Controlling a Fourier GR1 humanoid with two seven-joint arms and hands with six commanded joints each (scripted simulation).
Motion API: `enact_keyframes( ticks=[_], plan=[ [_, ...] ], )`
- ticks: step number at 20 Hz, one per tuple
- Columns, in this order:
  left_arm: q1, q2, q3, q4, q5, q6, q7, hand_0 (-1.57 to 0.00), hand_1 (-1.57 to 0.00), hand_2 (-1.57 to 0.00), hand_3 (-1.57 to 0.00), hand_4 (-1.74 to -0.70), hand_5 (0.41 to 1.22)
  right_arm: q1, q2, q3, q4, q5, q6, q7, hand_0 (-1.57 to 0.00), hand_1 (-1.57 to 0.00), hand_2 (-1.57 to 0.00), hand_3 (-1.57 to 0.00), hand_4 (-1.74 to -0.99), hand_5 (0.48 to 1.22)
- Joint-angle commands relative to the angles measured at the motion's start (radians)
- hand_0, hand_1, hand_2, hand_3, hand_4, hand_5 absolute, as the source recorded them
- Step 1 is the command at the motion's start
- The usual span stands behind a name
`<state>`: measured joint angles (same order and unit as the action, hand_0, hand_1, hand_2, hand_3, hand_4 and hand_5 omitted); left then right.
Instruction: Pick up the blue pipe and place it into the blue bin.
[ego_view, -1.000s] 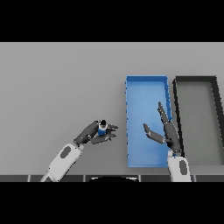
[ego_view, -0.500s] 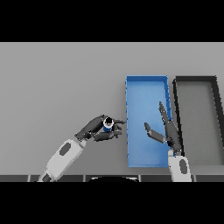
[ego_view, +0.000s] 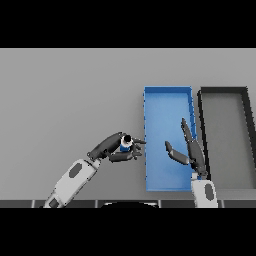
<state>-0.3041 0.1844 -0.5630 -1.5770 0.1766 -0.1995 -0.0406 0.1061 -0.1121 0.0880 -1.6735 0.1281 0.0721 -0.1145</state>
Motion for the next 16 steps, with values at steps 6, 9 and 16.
enact_keyframes(
  ticks=[6, 9, 16],
  plan=[
    [0.009, -0.001, -0.007, 0.000, -0.027, 0.002, 0.000, -1.57, -1.57, -1.57, -1.44, -1.73, 1.221, -0.017, -0.010, -0.011, -0.024, -0.065, 0.048, -0.026, 0.00, 0.00, 0.00, 0.00, -1.195, 0.610],
    [-0.006, -0.009, -0.001, 0.011, -0.021, -0.009, 0.002, -1.57, -1.57, -1.57, -1.44, -1.73, 1.221, -0.037, -0.057, -0.012, -0.125, -0.223, 0.167, 0.055, 0.00, 0.00, 0.00, 0.00, -1.203, 0.573],
    [-0.003, -0.004, 0.014, 0.011, -0.023, -0.016, 0.000, -1.57, -1.57, -1.57, -1.44, -1.73, 1.221, -0.198, -0.202, 0.070, -0.282, -0.386, 0.347, 0.248, 0.00, 0.00, 0.00, 0.00, -1.297, 0.523]
  ],
)
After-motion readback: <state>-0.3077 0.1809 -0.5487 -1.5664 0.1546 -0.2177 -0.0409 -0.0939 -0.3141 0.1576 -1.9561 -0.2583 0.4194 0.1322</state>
